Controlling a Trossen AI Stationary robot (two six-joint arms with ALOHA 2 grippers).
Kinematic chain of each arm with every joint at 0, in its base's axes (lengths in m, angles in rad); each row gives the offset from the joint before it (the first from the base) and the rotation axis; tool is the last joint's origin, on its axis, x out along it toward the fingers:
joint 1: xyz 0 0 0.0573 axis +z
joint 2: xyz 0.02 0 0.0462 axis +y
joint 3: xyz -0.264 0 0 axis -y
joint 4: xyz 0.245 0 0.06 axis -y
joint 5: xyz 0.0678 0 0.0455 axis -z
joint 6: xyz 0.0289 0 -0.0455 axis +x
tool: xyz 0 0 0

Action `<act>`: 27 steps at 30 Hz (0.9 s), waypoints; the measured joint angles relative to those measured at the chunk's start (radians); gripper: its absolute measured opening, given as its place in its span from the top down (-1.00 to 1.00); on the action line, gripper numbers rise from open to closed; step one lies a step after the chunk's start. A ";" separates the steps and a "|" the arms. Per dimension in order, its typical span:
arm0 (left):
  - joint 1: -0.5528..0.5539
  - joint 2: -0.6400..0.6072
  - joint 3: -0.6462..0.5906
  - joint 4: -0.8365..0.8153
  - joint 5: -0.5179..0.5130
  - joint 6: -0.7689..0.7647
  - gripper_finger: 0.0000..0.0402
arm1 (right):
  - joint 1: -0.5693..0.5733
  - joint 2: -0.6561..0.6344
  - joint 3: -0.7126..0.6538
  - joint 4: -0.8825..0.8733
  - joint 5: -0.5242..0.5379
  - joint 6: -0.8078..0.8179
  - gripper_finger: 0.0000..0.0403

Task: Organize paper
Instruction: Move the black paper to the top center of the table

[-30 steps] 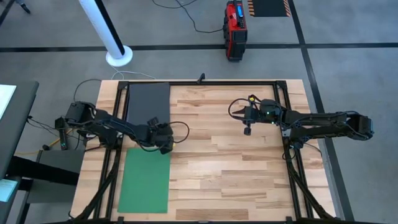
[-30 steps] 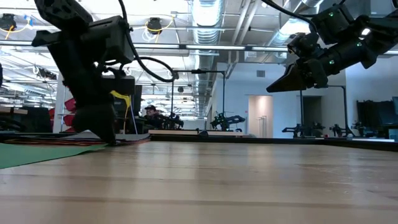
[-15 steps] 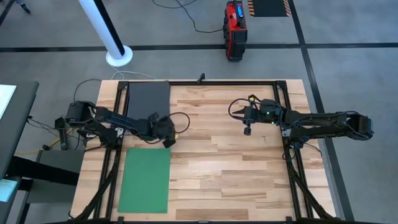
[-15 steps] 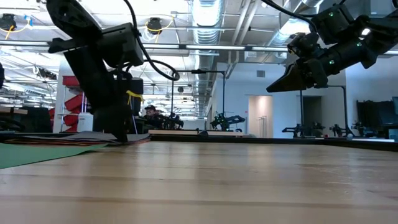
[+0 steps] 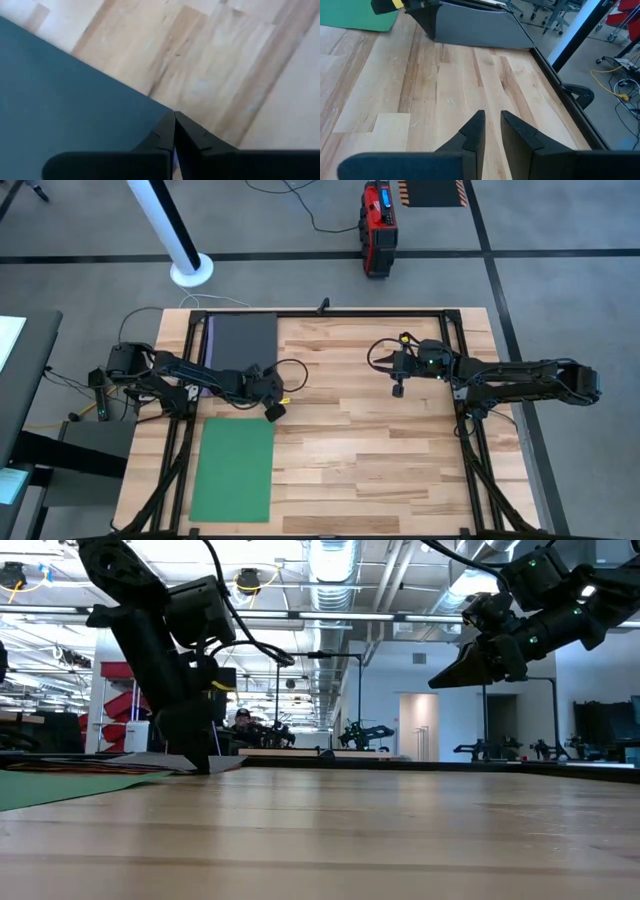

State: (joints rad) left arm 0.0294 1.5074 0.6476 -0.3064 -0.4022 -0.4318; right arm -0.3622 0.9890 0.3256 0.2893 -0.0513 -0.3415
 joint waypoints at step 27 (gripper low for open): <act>-0.130 0.000 0.000 0.502 0.299 -0.105 1.00 | 0.000 0.000 0.000 0.000 0.000 0.000 0.71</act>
State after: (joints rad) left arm -0.1005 1.5074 0.6476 0.1953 -0.1030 -0.5368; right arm -0.3622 0.9890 0.3256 0.2890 -0.0513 -0.3413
